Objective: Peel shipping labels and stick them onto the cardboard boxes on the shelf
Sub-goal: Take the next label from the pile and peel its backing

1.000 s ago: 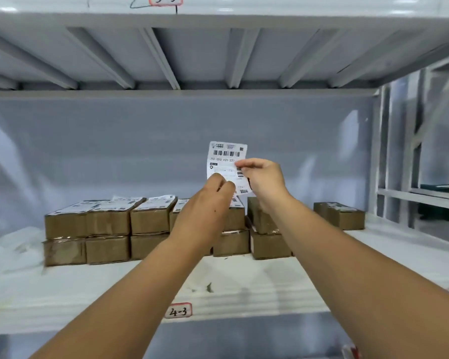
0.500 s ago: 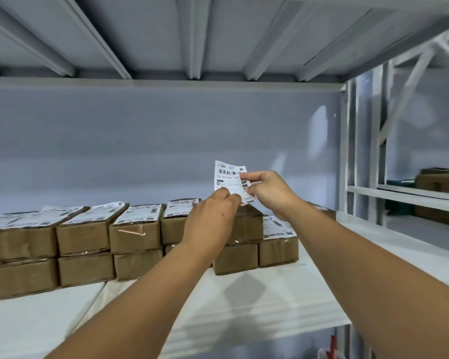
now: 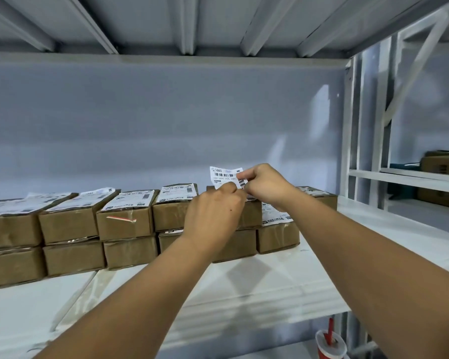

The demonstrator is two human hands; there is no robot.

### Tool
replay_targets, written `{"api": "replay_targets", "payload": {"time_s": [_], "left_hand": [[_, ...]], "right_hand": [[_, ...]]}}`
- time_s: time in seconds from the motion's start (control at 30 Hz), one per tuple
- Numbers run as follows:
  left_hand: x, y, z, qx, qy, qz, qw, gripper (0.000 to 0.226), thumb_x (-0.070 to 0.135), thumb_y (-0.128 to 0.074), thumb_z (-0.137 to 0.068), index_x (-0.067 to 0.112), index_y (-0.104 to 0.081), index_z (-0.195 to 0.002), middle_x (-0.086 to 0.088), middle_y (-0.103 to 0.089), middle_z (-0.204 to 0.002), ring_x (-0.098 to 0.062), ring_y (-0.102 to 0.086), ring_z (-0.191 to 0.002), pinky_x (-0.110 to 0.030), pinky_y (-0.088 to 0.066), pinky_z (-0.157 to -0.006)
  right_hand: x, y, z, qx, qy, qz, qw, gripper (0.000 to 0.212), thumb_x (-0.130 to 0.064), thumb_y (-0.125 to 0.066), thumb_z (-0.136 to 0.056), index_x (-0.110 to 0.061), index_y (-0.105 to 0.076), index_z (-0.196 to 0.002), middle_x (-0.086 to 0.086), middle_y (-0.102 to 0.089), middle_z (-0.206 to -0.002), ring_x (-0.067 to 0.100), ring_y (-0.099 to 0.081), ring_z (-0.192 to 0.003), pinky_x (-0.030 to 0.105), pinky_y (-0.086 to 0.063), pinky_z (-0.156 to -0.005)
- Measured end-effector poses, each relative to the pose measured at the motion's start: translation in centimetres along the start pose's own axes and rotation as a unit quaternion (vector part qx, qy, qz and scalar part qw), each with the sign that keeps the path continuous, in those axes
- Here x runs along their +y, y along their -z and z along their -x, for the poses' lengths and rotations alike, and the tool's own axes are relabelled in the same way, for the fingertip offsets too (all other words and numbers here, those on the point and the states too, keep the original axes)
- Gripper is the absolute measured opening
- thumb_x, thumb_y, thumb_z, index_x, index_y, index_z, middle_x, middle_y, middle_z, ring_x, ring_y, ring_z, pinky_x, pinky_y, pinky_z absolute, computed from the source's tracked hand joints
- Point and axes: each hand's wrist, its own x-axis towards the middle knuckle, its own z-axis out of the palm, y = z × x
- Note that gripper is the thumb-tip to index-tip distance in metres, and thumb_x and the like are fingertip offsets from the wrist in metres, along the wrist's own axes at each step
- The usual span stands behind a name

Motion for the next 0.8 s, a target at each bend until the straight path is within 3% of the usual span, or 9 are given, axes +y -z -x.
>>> {"api": "replay_targets", "payload": {"time_s": [0.1,0.17,0.23,0.33,0.47,0.6,0.73,0.8], "left_hand": [[0.2,-0.5,0.1,-0.009,0.024,0.008,1.000,0.029,0.001,-0.052,-0.081,0.015,-0.056,-0.107,-0.004,-0.054,-0.103,-0.031,-0.060,-0.084,-0.030,-0.034,-0.058],[0.2,-0.6,-0.1,-0.026,0.041,0.004,0.999,0.033,0.001,-0.043,-0.087,0.016,-0.050,-0.115,-0.004,-0.049,-0.112,-0.030,-0.057,-0.095,-0.032,-0.034,-0.064],[-0.1,-0.8,-0.2,-0.018,0.050,0.015,0.999,0.029,0.003,-0.042,-0.089,0.016,-0.052,-0.113,-0.004,-0.050,-0.110,-0.029,-0.057,-0.095,-0.032,-0.034,-0.066],[-0.3,-0.9,-0.2,-0.020,0.055,0.029,0.998,0.024,0.005,-0.044,-0.090,0.015,-0.055,-0.107,-0.004,-0.051,-0.105,-0.029,-0.057,-0.093,-0.033,-0.035,-0.065],[-0.4,-1.0,-0.4,-0.021,0.055,0.030,0.998,0.020,0.004,-0.043,-0.089,0.017,-0.054,-0.100,-0.003,-0.051,-0.102,-0.028,-0.056,-0.088,-0.032,-0.035,-0.064],[-0.9,-1.4,-0.5,-0.012,0.043,0.036,0.998,0.021,0.008,-0.043,-0.092,0.019,-0.057,-0.101,-0.001,-0.055,-0.103,-0.026,-0.056,-0.088,-0.031,-0.036,-0.066],[-1.2,-2.0,-0.3,-0.015,0.011,0.054,0.998,0.026,0.007,-0.043,-0.093,0.019,-0.059,-0.109,-0.001,-0.055,-0.110,-0.024,-0.055,-0.094,-0.033,-0.043,-0.072],[-1.4,-2.4,0.1,-0.012,0.002,0.067,0.998,0.031,0.003,-0.046,-0.089,0.017,-0.061,-0.113,-0.001,-0.055,-0.112,-0.024,-0.055,-0.099,-0.035,-0.048,-0.075]], "right_hand": [[0.0,-0.1,0.0,0.004,-0.001,0.024,1.000,0.038,0.003,-0.048,-0.088,-0.007,-0.058,-0.123,0.007,-0.058,-0.110,0.011,-0.057,-0.076,0.009,-0.040,-0.054],[0.0,-0.3,-0.1,0.007,0.003,0.047,0.999,0.039,0.002,-0.049,-0.087,-0.007,-0.058,-0.124,0.008,-0.059,-0.117,0.016,-0.060,-0.088,0.015,-0.043,-0.065],[-0.1,-0.4,0.0,0.010,0.010,0.072,0.997,0.042,0.002,-0.048,-0.086,-0.005,-0.056,-0.126,0.010,-0.057,-0.126,0.022,-0.057,-0.108,0.020,-0.042,-0.079],[-0.6,-0.4,0.3,0.002,0.016,0.102,0.995,0.044,0.004,-0.046,-0.086,-0.003,-0.055,-0.129,0.011,-0.053,-0.132,0.025,-0.051,-0.119,0.021,-0.040,-0.085],[-1.0,-0.3,0.6,-0.003,0.012,0.133,0.991,0.040,0.007,-0.043,-0.084,0.005,-0.057,-0.122,0.018,-0.057,-0.125,0.032,-0.054,-0.112,0.027,-0.043,-0.079],[-1.4,-0.3,0.5,-0.023,0.008,0.180,0.983,0.040,0.004,-0.048,-0.085,0.004,-0.056,-0.124,0.016,-0.056,-0.129,0.030,-0.053,-0.116,0.029,-0.047,-0.087],[-1.6,-0.5,-0.2,-0.053,0.008,0.248,0.967,0.034,-0.002,-0.053,-0.084,0.006,-0.060,-0.117,0.016,-0.063,-0.105,0.030,-0.058,-0.098,0.032,-0.050,-0.078],[-2.0,-0.7,-0.3,-0.064,0.005,0.278,0.958,0.026,-0.004,-0.053,-0.086,0.003,-0.061,-0.109,0.015,-0.062,-0.103,0.031,-0.056,-0.101,0.033,-0.050,-0.078]]}}
